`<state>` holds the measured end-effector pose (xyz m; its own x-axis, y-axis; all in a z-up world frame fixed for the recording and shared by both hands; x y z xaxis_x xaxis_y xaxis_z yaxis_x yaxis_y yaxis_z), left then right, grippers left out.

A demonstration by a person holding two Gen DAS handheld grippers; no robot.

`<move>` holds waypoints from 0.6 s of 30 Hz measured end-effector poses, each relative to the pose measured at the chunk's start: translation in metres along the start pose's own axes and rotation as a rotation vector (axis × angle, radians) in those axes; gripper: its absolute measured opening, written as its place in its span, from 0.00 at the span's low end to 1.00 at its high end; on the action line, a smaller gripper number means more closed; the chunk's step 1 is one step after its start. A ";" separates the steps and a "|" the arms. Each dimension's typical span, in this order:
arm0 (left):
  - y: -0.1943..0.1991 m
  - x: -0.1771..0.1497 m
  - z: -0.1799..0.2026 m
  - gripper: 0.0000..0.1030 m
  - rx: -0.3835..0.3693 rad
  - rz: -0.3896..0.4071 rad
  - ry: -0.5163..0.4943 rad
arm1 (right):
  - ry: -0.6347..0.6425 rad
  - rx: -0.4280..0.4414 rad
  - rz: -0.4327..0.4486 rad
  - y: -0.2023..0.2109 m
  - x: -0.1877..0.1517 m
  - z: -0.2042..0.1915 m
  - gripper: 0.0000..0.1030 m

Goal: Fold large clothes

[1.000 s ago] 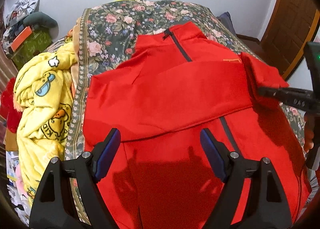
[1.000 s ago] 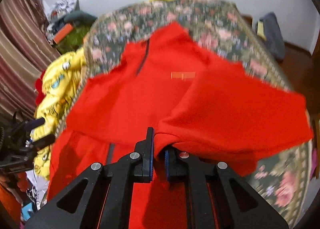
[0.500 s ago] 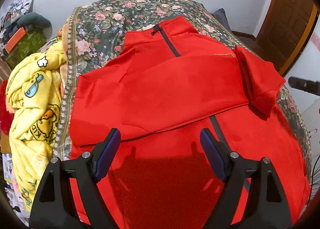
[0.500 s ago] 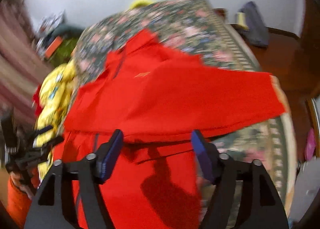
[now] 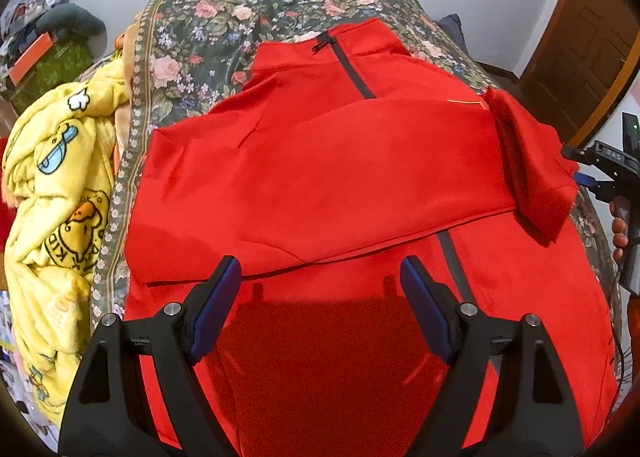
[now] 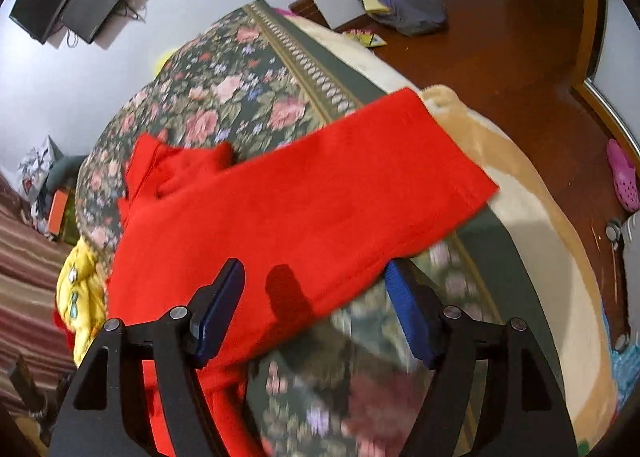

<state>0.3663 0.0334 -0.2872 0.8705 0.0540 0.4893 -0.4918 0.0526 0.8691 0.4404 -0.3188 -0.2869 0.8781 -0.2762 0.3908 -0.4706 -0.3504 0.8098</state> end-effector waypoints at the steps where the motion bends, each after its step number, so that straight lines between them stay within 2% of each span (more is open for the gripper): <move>1: -0.001 0.000 -0.001 0.79 -0.003 -0.002 0.008 | 0.014 -0.032 0.013 0.000 0.002 0.002 0.56; 3: -0.002 -0.001 -0.003 0.79 -0.007 0.000 0.016 | 0.055 -0.115 0.026 -0.005 0.009 0.001 0.38; 5: -0.001 0.000 -0.005 0.79 -0.005 0.003 0.019 | 0.069 -0.140 0.025 -0.004 0.014 0.004 0.12; 6: 0.000 0.000 -0.006 0.79 -0.005 0.005 0.020 | 0.068 -0.135 0.019 -0.003 0.016 0.004 0.07; 11: 0.008 0.001 -0.012 0.79 -0.003 0.028 0.025 | 0.157 -0.102 0.063 0.021 0.023 -0.028 0.04; 18: 0.029 0.003 -0.026 0.79 -0.013 0.071 0.045 | 0.354 0.039 0.128 0.072 0.020 -0.144 0.04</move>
Point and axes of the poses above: each gripper's, at about its wrist camera, not at the fingertips, and y roughly against the way its jaws point, z to its right, x to its top, the point moved 7 cm from there along -y, roughly the way its jaws point, and after that the axes turned 2 degrees about y, right-handed, at the moved point
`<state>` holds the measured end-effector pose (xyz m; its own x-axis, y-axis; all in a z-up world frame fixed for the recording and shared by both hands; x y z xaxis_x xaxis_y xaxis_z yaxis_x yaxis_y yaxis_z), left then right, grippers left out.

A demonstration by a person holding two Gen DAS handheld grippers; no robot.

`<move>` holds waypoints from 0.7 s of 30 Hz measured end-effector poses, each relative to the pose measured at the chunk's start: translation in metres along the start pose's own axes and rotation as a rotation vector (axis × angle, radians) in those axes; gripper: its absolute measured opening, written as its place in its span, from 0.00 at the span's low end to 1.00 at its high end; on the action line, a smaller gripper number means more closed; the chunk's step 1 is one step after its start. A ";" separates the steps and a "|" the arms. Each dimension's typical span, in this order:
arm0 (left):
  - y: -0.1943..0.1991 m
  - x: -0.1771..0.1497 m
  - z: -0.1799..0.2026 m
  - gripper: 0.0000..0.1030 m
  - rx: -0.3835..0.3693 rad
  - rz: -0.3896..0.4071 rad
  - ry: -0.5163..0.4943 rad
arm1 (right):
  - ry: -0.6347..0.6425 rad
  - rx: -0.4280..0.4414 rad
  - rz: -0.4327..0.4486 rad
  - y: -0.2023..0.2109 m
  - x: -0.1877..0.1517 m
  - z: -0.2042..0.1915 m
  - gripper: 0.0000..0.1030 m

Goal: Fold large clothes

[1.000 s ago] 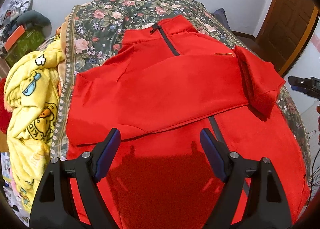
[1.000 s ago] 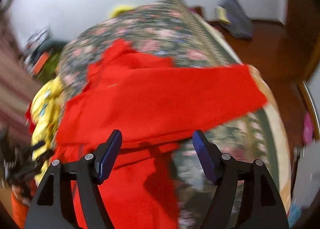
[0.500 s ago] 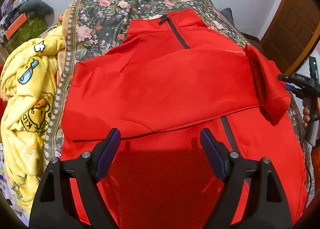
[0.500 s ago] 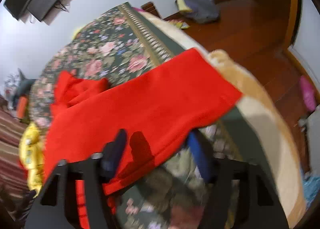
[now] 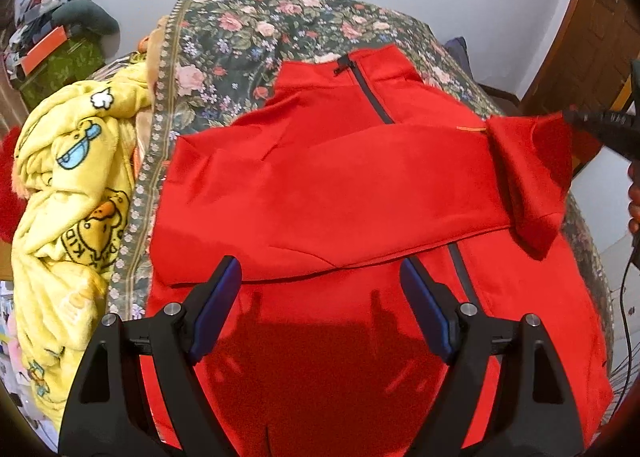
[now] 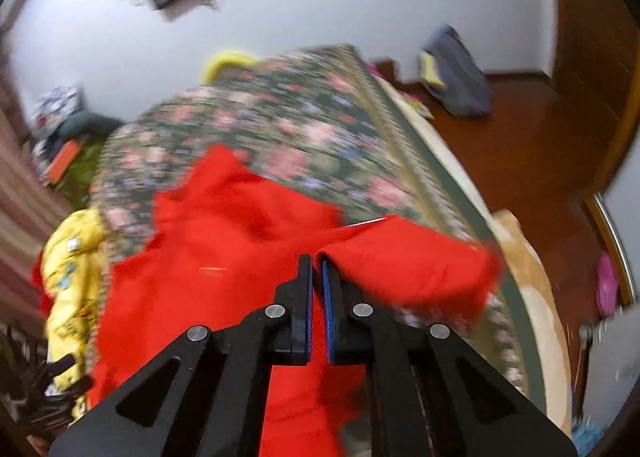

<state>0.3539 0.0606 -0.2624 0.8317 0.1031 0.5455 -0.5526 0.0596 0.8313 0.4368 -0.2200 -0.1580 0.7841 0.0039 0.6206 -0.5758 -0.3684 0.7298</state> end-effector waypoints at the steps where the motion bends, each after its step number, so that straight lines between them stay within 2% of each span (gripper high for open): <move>1: 0.005 0.001 -0.003 0.79 -0.003 0.011 0.004 | 0.020 0.017 0.006 0.001 0.004 -0.015 0.04; 6: 0.026 0.002 -0.019 0.79 -0.006 0.052 0.020 | 0.138 0.145 0.004 0.006 0.007 -0.113 0.04; 9: 0.038 -0.001 -0.035 0.79 0.004 0.070 0.032 | 0.174 0.232 -0.032 -0.002 -0.009 -0.164 0.04; 13: 0.046 -0.010 -0.063 0.79 0.025 0.067 0.062 | 0.232 0.286 -0.116 -0.030 -0.042 -0.217 0.04; 18: 0.045 -0.026 -0.090 0.79 0.031 0.031 0.100 | 0.317 0.310 -0.265 -0.070 -0.100 -0.253 0.04; 21: 0.039 -0.034 -0.098 0.79 0.039 0.009 0.108 | 0.315 0.319 -0.301 -0.072 -0.114 -0.253 0.04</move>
Point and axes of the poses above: each gripper's, at about its wrist camera, not at the fingertips, and y roughly against the way its jaws point, z to its right, x to its top, the point moved 7 cm from there along -y, roughly the way its jaws point, and after that the axes turned 2 degrees about y, right-handed, at the moved point
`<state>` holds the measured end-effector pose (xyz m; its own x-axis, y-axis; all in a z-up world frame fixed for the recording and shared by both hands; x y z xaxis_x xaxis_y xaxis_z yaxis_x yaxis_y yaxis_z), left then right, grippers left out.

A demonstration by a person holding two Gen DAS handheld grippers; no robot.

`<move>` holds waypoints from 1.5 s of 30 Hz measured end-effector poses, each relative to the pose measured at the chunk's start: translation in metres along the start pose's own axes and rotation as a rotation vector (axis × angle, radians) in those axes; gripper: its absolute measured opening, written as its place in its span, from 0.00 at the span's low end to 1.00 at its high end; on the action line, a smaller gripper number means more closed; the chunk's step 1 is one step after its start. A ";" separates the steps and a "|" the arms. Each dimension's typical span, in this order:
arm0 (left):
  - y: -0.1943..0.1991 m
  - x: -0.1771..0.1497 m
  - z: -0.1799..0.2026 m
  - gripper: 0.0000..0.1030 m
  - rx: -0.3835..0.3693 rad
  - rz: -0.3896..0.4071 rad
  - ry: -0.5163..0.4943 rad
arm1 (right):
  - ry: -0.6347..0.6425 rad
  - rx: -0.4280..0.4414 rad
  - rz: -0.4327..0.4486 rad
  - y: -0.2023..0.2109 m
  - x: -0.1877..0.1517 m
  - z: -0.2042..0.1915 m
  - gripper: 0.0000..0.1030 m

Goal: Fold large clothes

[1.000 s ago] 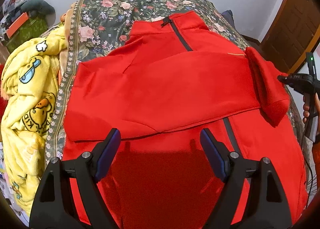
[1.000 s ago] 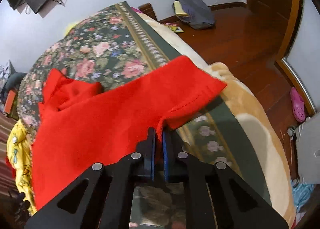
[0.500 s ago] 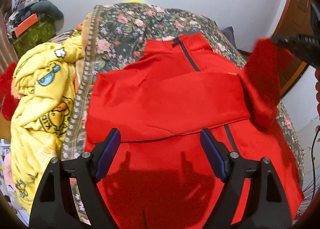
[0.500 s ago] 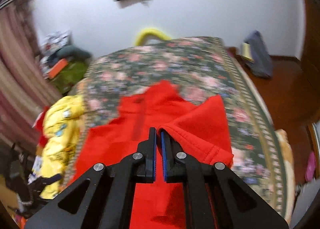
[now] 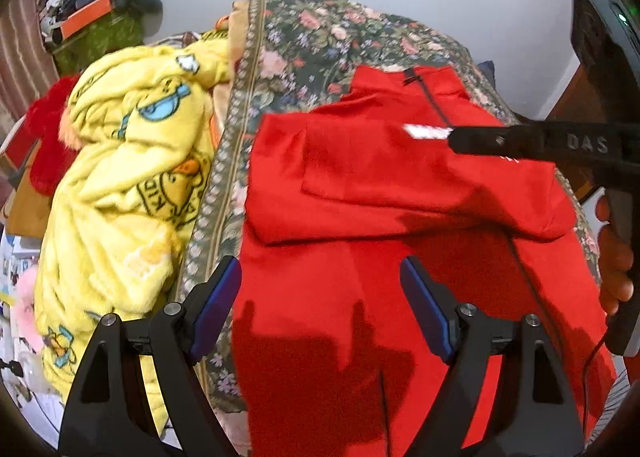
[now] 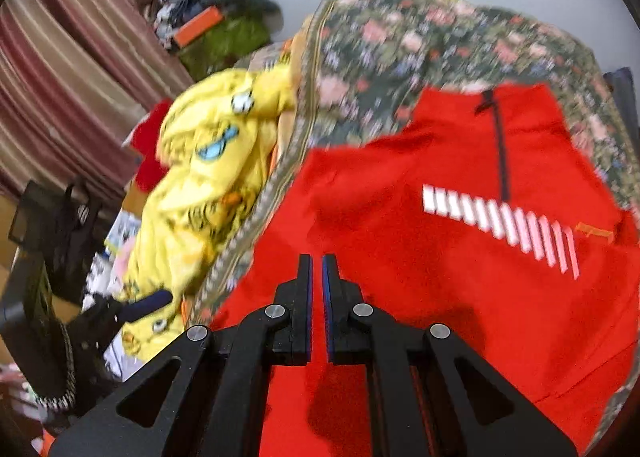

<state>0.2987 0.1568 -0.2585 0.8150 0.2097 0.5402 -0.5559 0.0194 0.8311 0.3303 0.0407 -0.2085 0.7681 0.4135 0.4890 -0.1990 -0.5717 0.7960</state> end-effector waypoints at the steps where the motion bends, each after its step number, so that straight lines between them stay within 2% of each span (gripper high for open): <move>1: -0.003 -0.002 -0.002 0.79 0.003 -0.008 0.002 | -0.004 -0.004 -0.008 0.002 -0.003 0.003 0.04; 3: -0.010 -0.004 -0.003 0.79 0.003 -0.023 0.010 | -0.010 -0.013 -0.015 0.011 -0.006 0.013 0.05; 6: -0.019 -0.002 -0.003 0.79 -0.025 -0.041 0.035 | 0.015 -0.099 -0.003 0.035 -0.010 0.038 0.18; 8: -0.028 0.004 -0.004 0.79 -0.048 -0.055 0.076 | 0.040 -0.172 0.025 0.053 -0.012 0.057 0.41; 10: -0.037 0.013 -0.005 0.79 -0.089 -0.069 0.130 | 0.061 -0.263 0.059 0.071 -0.015 0.077 0.51; 14: -0.060 0.032 0.000 0.79 -0.196 -0.111 0.248 | 0.101 -0.418 0.067 0.098 -0.027 0.123 0.52; 18: -0.091 0.043 0.007 0.79 -0.261 -0.168 0.328 | 0.084 -0.511 0.042 0.107 -0.042 0.165 0.53; 23: -0.139 0.038 0.008 0.78 -0.328 -0.276 0.479 | 0.026 -0.549 0.010 0.106 -0.063 0.209 0.53; 25: -0.156 0.037 0.005 0.77 -0.331 -0.289 0.541 | 0.001 -0.547 0.006 0.107 -0.070 0.221 0.53; 27: -0.167 0.041 0.001 0.77 -0.311 -0.274 0.559 | -0.033 -0.530 0.012 0.107 -0.074 0.229 0.53; 30: -0.181 0.053 -0.002 0.76 -0.296 -0.219 0.549 | -0.080 -0.497 0.024 0.108 -0.080 0.238 0.53; 33: -0.194 0.062 -0.004 0.63 -0.255 -0.195 0.534 | -0.120 -0.467 0.026 0.109 -0.084 0.244 0.53; 35: -0.195 0.071 -0.003 0.40 -0.220 -0.171 0.498 | -0.143 -0.452 0.029 0.110 -0.088 0.247 0.53; 36: -0.198 0.072 -0.003 0.19 -0.186 -0.194 0.477 | -0.155 -0.445 0.030 0.112 -0.090 0.248 0.53; 37: -0.202 0.071 -0.003 0.07 -0.161 -0.221 0.465 | -0.164 -0.438 0.032 0.112 -0.090 0.249 0.53; 39: -0.199 0.071 -0.005 0.04 -0.114 -0.223 0.427 | -0.171 -0.433 0.035 0.113 -0.091 0.249 0.53; 41: -0.187 0.074 -0.001 0.04 -0.060 -0.190 0.345 | -0.166 -0.445 0.037 0.116 -0.091 0.250 0.53; 43: -0.167 0.084 0.009 0.03 0.004 -0.131 0.236 | -0.159 -0.462 0.039 0.118 -0.088 0.251 0.53; 45: -0.139 0.100 0.024 0.03 0.037 -0.047 0.138 | -0.156 -0.472 0.040 0.120 -0.084 0.252 0.53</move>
Point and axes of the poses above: each gripper's, at about its wrist camera, not at the fingertips, and y roughly against the way its jaws point, z to its right, x to its top, the point moved 7 cm from there along -y, roughly the way its jaws point, and after that the axes turned 2 degrees about y, right-handed, at the moved point
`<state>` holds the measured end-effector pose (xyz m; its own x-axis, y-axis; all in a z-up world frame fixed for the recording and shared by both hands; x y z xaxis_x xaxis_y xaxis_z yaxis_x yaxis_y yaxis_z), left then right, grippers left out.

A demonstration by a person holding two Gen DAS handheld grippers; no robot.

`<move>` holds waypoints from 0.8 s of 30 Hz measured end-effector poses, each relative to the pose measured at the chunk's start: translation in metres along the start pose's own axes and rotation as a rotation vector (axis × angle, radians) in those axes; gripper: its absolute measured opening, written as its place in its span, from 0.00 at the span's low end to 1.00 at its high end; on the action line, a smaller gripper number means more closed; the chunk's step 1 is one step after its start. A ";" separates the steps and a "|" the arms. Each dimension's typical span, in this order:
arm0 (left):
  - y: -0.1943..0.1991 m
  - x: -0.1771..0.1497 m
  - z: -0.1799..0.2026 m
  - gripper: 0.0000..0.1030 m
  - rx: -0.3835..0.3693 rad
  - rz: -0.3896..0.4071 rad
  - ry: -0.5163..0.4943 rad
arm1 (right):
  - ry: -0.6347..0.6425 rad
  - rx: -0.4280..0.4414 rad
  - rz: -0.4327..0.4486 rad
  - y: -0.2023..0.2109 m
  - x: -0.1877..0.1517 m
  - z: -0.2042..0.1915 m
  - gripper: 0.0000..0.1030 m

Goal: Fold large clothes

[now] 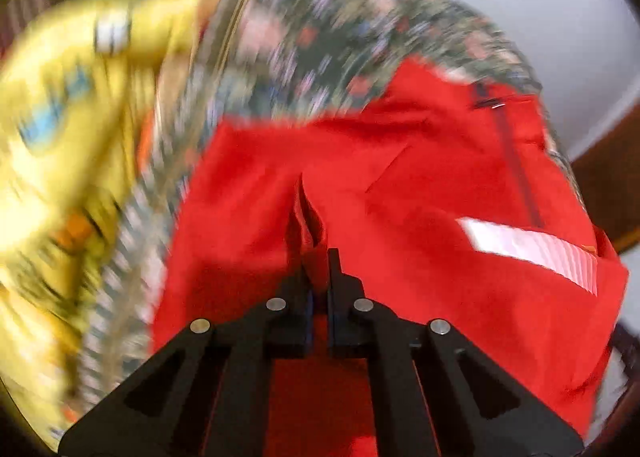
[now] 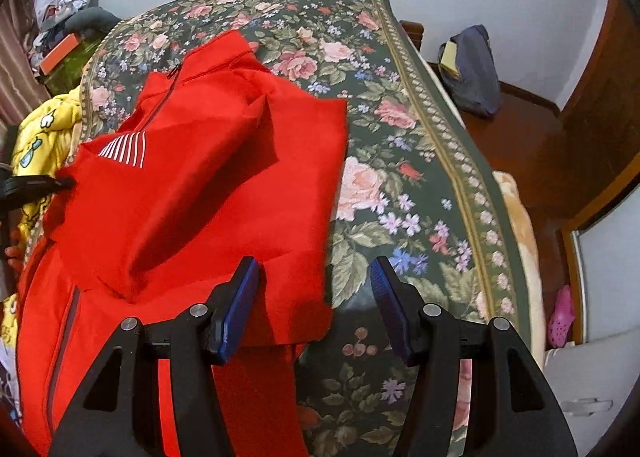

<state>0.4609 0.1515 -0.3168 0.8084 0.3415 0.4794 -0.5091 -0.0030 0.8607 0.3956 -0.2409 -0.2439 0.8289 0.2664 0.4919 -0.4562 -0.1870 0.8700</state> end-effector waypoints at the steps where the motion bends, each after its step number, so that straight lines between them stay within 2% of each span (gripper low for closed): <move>1: 0.022 0.008 0.010 0.03 0.004 0.058 -0.044 | 0.001 -0.002 0.003 0.000 0.003 0.000 0.53; 4: 0.076 0.029 0.029 0.03 0.014 0.207 -0.117 | 0.005 -0.017 -0.002 -0.003 0.009 -0.001 0.53; 7: 0.118 0.043 0.029 0.03 0.058 0.327 -0.143 | 0.021 -0.021 -0.028 -0.013 0.009 -0.006 0.53; 11: 0.142 0.046 0.006 0.03 0.136 0.406 -0.148 | 0.032 -0.012 -0.059 -0.025 0.001 -0.013 0.53; 13: 0.137 0.040 -0.008 0.03 0.145 0.379 -0.142 | 0.022 -0.003 -0.054 -0.026 -0.001 -0.014 0.53; 17: 0.099 0.009 -0.040 0.03 0.188 0.250 -0.126 | -0.010 0.001 -0.054 -0.028 -0.003 -0.011 0.64; 21: 0.060 -0.030 -0.065 0.04 0.205 0.132 -0.119 | -0.035 0.025 -0.055 -0.030 -0.005 -0.010 0.65; 24: 0.033 -0.055 -0.069 0.06 0.205 0.033 -0.141 | -0.048 0.037 -0.057 -0.030 -0.007 -0.009 0.66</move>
<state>0.3790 0.1974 -0.3271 0.8328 0.2038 0.5146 -0.4769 -0.2078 0.8540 0.4007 -0.2284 -0.2733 0.8682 0.2321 0.4385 -0.3963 -0.2074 0.8944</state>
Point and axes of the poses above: each gripper's, at about its wrist camera, not at the fingertips, and y roughly against the way its jaws point, z to its right, x to its top, the point moved 7 cm from there along -y, roughly the way its jaws point, and after that the axes turned 2 degrees about y, right-handed, at the moved point
